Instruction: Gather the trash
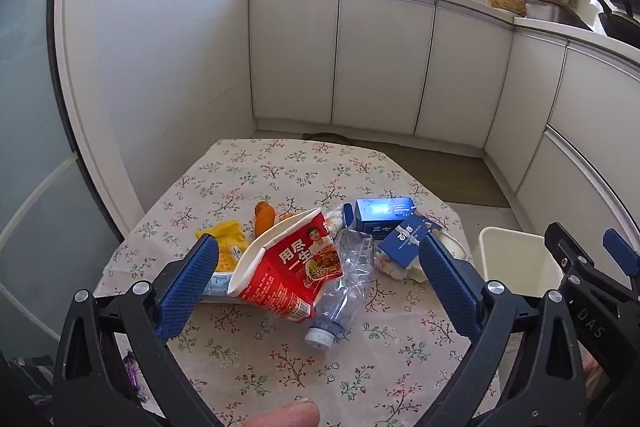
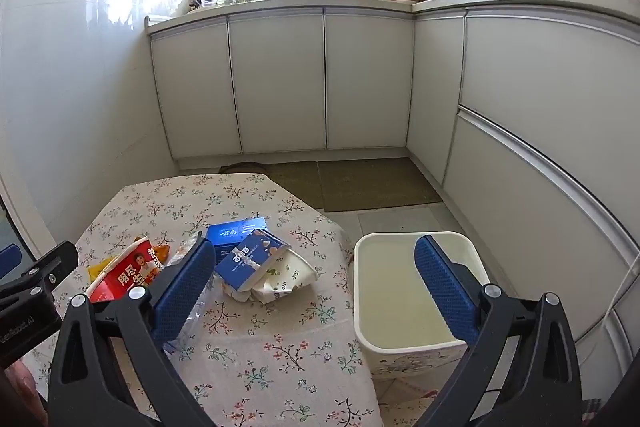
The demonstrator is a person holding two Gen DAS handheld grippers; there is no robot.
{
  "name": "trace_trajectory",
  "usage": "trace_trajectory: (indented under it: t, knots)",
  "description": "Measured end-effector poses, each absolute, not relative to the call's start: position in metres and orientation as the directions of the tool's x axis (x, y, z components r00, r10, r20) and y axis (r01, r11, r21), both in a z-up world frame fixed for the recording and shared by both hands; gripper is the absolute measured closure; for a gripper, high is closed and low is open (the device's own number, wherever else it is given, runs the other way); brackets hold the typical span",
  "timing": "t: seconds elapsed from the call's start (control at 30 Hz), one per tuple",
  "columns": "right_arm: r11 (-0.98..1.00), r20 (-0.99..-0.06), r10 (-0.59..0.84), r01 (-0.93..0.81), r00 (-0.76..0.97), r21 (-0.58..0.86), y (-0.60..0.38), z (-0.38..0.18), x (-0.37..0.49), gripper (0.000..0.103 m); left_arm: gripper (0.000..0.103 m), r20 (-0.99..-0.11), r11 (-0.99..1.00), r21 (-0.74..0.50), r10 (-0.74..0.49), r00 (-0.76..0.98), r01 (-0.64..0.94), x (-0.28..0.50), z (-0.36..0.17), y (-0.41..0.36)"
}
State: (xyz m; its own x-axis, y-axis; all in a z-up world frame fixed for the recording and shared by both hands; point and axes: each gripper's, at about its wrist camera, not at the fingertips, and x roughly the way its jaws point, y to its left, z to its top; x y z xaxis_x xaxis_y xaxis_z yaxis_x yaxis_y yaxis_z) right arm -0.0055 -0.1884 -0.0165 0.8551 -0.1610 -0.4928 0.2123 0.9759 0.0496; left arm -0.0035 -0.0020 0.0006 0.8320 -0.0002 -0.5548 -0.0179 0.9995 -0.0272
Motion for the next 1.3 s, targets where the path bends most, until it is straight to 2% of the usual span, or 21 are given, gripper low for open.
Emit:
trace_trajectory:
  t: [1.3]
  knots:
    - [0.98,-0.506,-0.147,0.195,0.85,0.042,-0.1844,-0.0211,-0.0029,0.006,0.007,-0.557,1.0,-0.028,-0.006,0.83,-0.012,0.0002,-0.0039,-0.0024]
